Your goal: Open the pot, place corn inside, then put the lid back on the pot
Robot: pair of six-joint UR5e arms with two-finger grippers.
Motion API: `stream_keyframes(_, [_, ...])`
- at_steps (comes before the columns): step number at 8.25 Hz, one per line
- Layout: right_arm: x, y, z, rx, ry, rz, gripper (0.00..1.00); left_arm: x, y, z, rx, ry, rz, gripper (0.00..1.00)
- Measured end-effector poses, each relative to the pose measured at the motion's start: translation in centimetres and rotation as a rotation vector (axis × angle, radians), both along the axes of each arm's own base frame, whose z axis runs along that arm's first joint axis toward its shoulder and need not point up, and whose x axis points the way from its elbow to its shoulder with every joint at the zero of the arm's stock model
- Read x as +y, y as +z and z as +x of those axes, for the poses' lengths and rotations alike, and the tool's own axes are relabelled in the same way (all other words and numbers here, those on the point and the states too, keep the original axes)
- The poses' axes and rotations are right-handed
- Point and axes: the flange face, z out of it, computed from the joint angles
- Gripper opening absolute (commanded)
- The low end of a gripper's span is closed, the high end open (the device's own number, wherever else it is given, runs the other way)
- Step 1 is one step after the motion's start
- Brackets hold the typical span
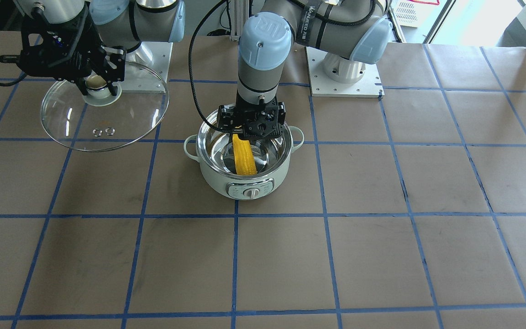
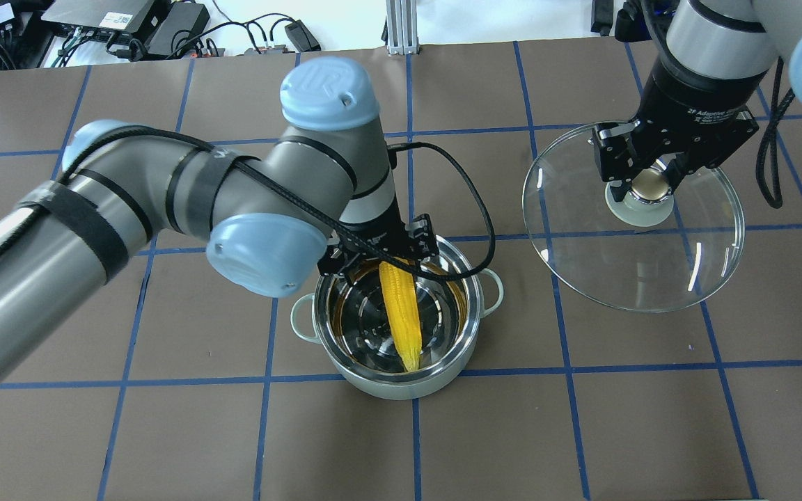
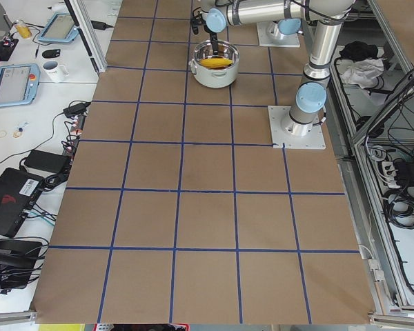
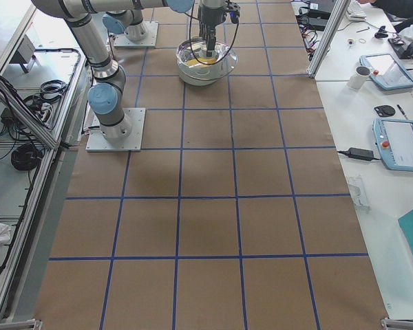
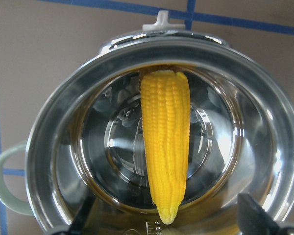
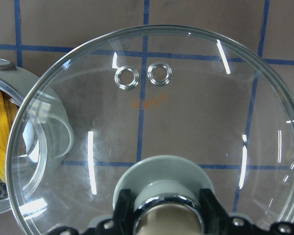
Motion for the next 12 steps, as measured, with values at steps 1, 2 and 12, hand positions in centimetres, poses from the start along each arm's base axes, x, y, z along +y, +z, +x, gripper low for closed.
stream_keyframes(1, [0.0, 0.0, 0.0, 0.004, 0.001, 0.0, 0.0, -1.5, 3.2, 2.2, 0.013, -0.012, -0.005, 1.0])
stream_keyframes(2, [0.0, -0.1, 0.1, 0.003, -0.001, -0.001, 0.0, -4.2, 7.4, 5.8, 0.021, -0.007, -0.006, 1.0])
stream_keyframes(12, [1.2, -12.8, 25.9, 0.004, -0.185, -0.036, 0.0, -11.0, 25.5, 23.8, -0.105, 0.053, -0.177, 1.0])
